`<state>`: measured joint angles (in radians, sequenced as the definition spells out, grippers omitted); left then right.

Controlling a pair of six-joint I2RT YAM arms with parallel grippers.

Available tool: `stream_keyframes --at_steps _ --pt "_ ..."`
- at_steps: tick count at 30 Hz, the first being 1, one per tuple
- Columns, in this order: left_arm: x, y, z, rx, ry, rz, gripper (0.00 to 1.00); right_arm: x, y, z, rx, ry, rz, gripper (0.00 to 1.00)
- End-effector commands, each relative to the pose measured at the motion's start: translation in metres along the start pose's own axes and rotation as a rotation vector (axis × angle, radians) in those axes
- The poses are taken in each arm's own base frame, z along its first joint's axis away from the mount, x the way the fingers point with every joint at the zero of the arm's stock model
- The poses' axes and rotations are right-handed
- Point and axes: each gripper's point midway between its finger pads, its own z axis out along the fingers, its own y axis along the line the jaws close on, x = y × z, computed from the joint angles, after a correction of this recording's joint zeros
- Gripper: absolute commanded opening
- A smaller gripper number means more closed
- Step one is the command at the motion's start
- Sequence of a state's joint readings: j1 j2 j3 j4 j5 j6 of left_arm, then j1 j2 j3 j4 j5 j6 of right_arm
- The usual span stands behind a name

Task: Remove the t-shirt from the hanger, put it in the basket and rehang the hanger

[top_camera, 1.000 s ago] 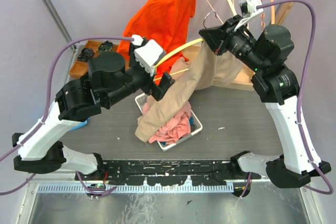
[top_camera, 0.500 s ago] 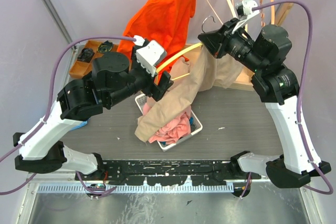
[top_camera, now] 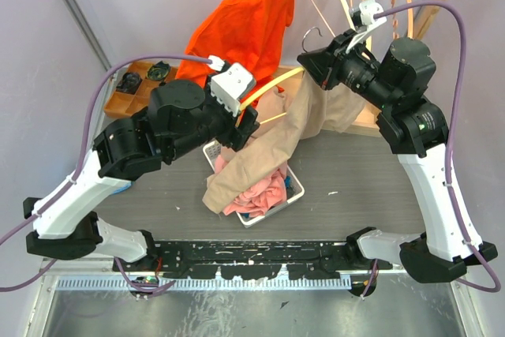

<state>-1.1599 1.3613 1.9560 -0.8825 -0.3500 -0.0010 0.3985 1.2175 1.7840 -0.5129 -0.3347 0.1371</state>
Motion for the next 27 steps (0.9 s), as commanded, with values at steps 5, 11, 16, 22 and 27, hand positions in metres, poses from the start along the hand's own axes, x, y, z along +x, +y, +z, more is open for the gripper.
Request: stream_keyframes --at_steps 5,11,16,22,27 --pt "-0.004 -0.001 0.009 -0.011 -0.048 -0.046 0.62 -0.019 0.008 -0.004 -0.023 -0.065 -0.045 0.01" --pt "-0.012 0.003 0.007 -0.028 -0.135 -0.076 0.57 -0.018 0.007 -0.003 -0.021 -0.065 -0.045 0.01" --pt "-0.018 0.005 0.0 -0.029 -0.18 -0.09 0.55 -0.018 0.007 -0.002 -0.025 -0.067 -0.042 0.01" --pt "-0.023 0.008 -0.005 -0.03 -0.236 -0.107 0.54 -0.018 0.007 -0.001 -0.027 -0.066 -0.038 0.01" --pt "-0.021 0.006 -0.002 -0.024 -0.228 -0.104 0.49 -0.02 0.008 -0.001 -0.03 -0.073 -0.034 0.0"
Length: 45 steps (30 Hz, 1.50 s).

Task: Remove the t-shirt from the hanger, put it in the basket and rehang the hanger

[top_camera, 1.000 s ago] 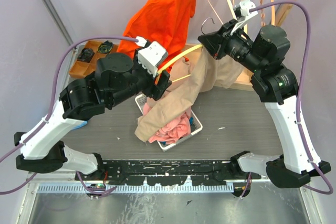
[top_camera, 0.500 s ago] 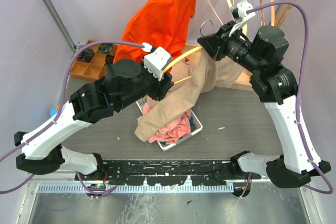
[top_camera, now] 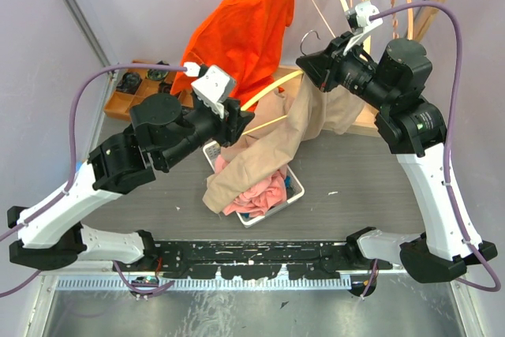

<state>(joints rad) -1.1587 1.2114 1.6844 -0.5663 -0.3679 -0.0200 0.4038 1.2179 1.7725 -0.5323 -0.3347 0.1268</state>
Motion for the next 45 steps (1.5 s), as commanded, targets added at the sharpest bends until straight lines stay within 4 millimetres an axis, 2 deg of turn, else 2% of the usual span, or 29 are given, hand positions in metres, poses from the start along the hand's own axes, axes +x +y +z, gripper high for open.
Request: stream_keyframes --at_steps 1,8,14,16,21,25,29,33,35,36,42,45 --pt "-0.009 0.0 0.004 -0.003 -0.043 -0.016 0.48 -0.03 0.009 -0.002 -0.03 -0.104 -0.033 0.01" --pt "-0.007 -0.003 0.009 0.002 -0.04 -0.013 0.46 -0.031 0.01 -0.002 -0.034 -0.107 -0.031 0.01" --pt "-0.011 -0.004 0.013 0.003 -0.053 -0.015 0.29 -0.031 0.01 -0.003 -0.034 -0.108 -0.028 0.01" --pt "-0.011 -0.005 0.014 0.005 -0.053 -0.013 0.26 -0.031 0.01 -0.002 -0.033 -0.11 -0.028 0.01" --pt "-0.011 -0.006 0.018 0.005 -0.05 -0.012 0.3 -0.032 0.011 -0.003 -0.035 -0.11 -0.03 0.01" --pt "-0.012 -0.006 0.02 0.002 -0.053 -0.011 0.3 -0.032 0.011 -0.003 -0.034 -0.111 -0.03 0.01" --pt "-0.015 -0.005 0.019 -0.004 -0.062 -0.013 0.19 -0.032 0.01 -0.003 -0.033 -0.11 -0.031 0.01" --pt "-0.017 -0.004 0.019 -0.009 -0.069 -0.015 0.0 -0.031 0.01 -0.003 -0.033 -0.107 -0.03 0.01" --pt "-0.018 -0.004 0.019 -0.011 -0.073 -0.016 0.0 -0.031 0.01 -0.003 -0.031 -0.108 -0.03 0.01" --pt "-0.019 -0.004 0.018 -0.011 -0.076 -0.017 0.0 -0.031 0.009 -0.003 -0.027 -0.108 -0.029 0.02" --pt "-0.025 0.0 0.009 -0.011 -0.097 -0.016 0.0 -0.034 0.007 -0.003 -0.009 -0.12 0.004 0.32" --pt "-0.026 -0.001 0.001 0.013 -0.104 -0.002 0.0 -0.038 0.008 -0.004 -0.005 -0.139 0.043 0.43"
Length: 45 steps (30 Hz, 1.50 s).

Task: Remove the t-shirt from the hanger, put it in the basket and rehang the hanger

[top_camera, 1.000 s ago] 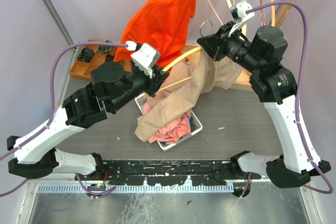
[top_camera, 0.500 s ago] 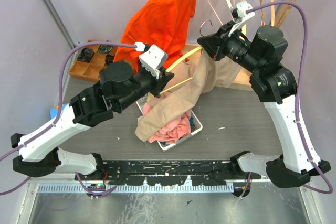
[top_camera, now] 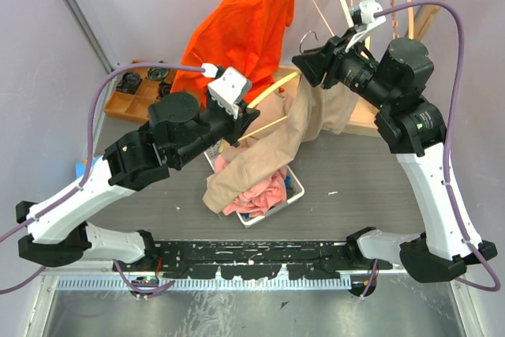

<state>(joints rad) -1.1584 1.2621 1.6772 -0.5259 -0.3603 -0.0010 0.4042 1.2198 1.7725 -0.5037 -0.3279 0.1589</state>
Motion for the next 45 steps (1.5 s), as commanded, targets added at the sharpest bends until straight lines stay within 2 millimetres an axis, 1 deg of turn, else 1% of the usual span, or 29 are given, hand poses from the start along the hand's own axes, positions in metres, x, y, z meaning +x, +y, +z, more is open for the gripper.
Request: stream_keyframes --at_steps 1,5,8,14,19,23,25,31,36,41,45 --pt "-0.035 0.008 -0.023 0.015 -0.122 -0.023 0.0 -0.034 0.008 -0.005 -0.006 -0.12 0.033 0.45" --pt "-0.036 0.014 -0.038 0.01 -0.116 -0.02 0.0 -0.046 0.01 -0.007 0.0 -0.157 0.076 0.49" --pt "-0.032 0.022 -0.051 -0.009 -0.1 -0.014 0.0 -0.053 0.005 -0.01 0.042 -0.184 0.103 0.5" --pt "-0.027 0.043 -0.075 -0.079 -0.104 -0.026 0.0 -0.057 -0.002 -0.02 0.097 -0.212 0.121 0.51" --pt "-0.025 0.055 -0.084 -0.127 -0.096 -0.028 0.0 -0.053 0.001 -0.025 0.091 -0.201 0.128 0.56" --pt "-0.023 0.054 -0.084 -0.125 -0.087 -0.021 0.0 -0.055 0.004 -0.029 0.084 -0.212 0.13 0.57" --pt "-0.023 0.054 -0.084 -0.124 -0.089 -0.025 0.0 -0.055 0.008 -0.028 0.059 -0.2 0.121 0.57" --pt "-0.037 0.055 -0.082 -0.136 -0.136 -0.047 0.0 -0.037 0.029 -0.017 -0.073 -0.098 0.143 0.55" --pt "-0.049 0.053 -0.074 -0.137 -0.158 -0.046 0.0 -0.023 0.035 -0.007 -0.12 -0.034 0.172 0.55" --pt "-0.058 0.052 -0.064 -0.154 -0.172 -0.057 0.0 -0.009 0.036 0.002 -0.12 0.014 0.19 0.55" --pt "-0.067 0.05 -0.059 -0.154 -0.186 -0.061 0.0 0.002 0.029 0.007 -0.082 0.036 0.199 0.55"
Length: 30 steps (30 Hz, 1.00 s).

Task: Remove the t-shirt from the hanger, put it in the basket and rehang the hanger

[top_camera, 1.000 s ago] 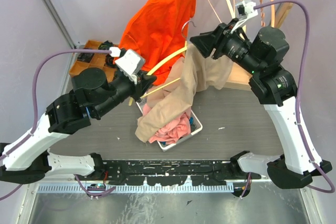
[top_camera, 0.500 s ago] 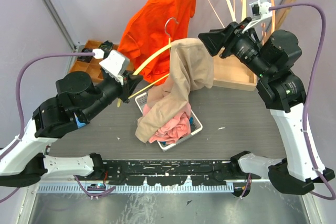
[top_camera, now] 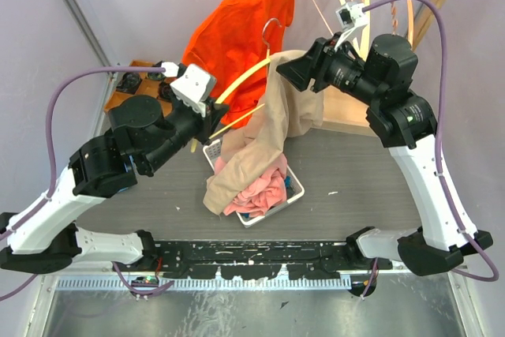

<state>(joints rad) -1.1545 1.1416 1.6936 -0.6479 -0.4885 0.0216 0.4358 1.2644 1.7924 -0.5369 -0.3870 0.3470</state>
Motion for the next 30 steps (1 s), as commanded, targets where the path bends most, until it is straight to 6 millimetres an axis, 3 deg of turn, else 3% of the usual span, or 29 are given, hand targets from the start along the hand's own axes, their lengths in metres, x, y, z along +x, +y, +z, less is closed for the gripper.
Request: stream_keyframes --at_steps 1,8,20,26,30 --pt "-0.057 0.008 -0.005 -0.026 -0.171 -0.089 0.0 -0.012 0.007 -0.005 -0.002 -0.039 -0.01 0.54" --pt "-0.067 0.01 -0.01 -0.022 -0.201 -0.11 0.0 -0.002 -0.004 -0.002 0.043 -0.014 -0.012 0.54" --pt "-0.07 0.003 -0.004 -0.001 -0.203 -0.123 0.0 0.006 0.012 0.015 -0.019 0.02 -0.011 0.52" --pt "-0.071 0.006 -0.006 -0.011 -0.204 -0.115 0.0 -0.002 0.003 0.015 0.053 -0.031 -0.003 0.25" --pt "-0.061 0.016 -0.012 -0.053 -0.183 -0.098 0.0 -0.012 -0.002 0.007 0.09 -0.093 -0.009 0.18"
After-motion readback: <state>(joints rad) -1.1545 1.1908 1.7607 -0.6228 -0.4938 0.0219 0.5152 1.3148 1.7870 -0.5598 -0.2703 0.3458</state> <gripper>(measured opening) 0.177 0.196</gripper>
